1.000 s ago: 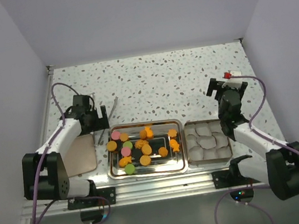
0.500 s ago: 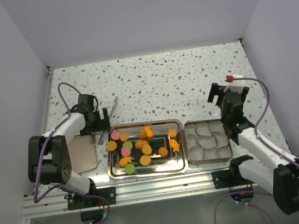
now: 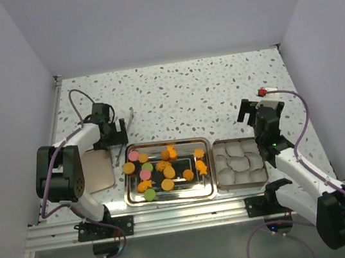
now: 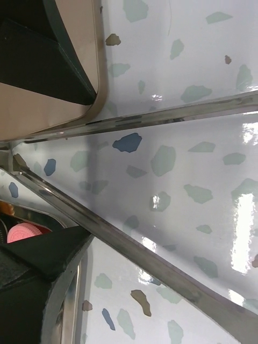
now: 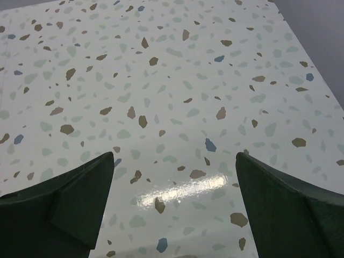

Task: Pack the cookies

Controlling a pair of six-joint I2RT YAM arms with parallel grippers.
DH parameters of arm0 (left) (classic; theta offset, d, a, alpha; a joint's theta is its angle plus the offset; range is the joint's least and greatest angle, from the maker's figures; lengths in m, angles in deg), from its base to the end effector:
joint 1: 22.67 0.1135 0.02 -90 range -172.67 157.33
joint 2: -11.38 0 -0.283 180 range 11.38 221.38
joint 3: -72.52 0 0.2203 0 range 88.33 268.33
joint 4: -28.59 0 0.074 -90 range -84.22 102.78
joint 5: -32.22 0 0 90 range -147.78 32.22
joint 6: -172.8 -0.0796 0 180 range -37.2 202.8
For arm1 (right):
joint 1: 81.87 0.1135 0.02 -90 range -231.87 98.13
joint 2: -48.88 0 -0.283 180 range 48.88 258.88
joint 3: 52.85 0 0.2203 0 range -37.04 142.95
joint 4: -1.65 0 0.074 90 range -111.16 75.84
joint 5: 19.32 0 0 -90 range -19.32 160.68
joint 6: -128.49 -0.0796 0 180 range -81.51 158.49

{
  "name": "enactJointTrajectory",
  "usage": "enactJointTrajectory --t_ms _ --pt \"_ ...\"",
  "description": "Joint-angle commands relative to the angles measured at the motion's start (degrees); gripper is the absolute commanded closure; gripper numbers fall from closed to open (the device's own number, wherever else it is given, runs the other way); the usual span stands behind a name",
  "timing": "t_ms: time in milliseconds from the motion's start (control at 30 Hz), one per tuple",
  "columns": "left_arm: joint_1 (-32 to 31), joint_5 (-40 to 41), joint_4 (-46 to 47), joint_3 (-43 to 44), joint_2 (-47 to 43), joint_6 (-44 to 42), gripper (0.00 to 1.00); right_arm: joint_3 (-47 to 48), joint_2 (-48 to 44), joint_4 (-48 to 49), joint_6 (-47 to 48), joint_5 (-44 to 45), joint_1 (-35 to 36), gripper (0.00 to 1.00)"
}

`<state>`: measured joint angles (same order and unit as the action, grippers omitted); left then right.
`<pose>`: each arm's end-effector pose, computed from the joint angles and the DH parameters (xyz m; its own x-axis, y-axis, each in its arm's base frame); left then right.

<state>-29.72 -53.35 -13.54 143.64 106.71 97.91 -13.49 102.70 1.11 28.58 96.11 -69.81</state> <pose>0.3072 -0.0318 0.1645 -0.9015 -0.1504 -0.4059 -0.1485 0.9882 -0.0363 0.2097 0.0099 0.2492 -0.2120 0.1136 -0.9706 0.2573 0.9647 0.0568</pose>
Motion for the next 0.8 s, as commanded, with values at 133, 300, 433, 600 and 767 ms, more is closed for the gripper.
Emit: enactJointTrajectory --t_ms 133,300,433,600,767 --pt "-0.07 3.57 -0.21 5.42 -0.76 -2.46 0.00 1.67 0.14 0.46 -1.07 -1.87 0.34 0.01" --pt "-0.42 5.33 -0.66 5.69 -2.43 -2.37 0.00 1.50 1.46 1.26 -1.07 -1.79 0.34 0.01" --pt "-0.51 4.54 -0.31 6.04 -0.50 -2.72 0.00 1.41 1.90 1.78 -1.51 -1.61 0.25 0.01" --pt "-0.51 2.70 1.36 6.30 3.19 -2.81 0.00 1.32 1.99 1.61 -1.60 -1.26 0.34 0.01" --pt "-0.60 1.64 2.24 5.43 5.83 -2.28 0.01 0.88 1.55 0.91 -2.04 -0.82 0.34 0.01"
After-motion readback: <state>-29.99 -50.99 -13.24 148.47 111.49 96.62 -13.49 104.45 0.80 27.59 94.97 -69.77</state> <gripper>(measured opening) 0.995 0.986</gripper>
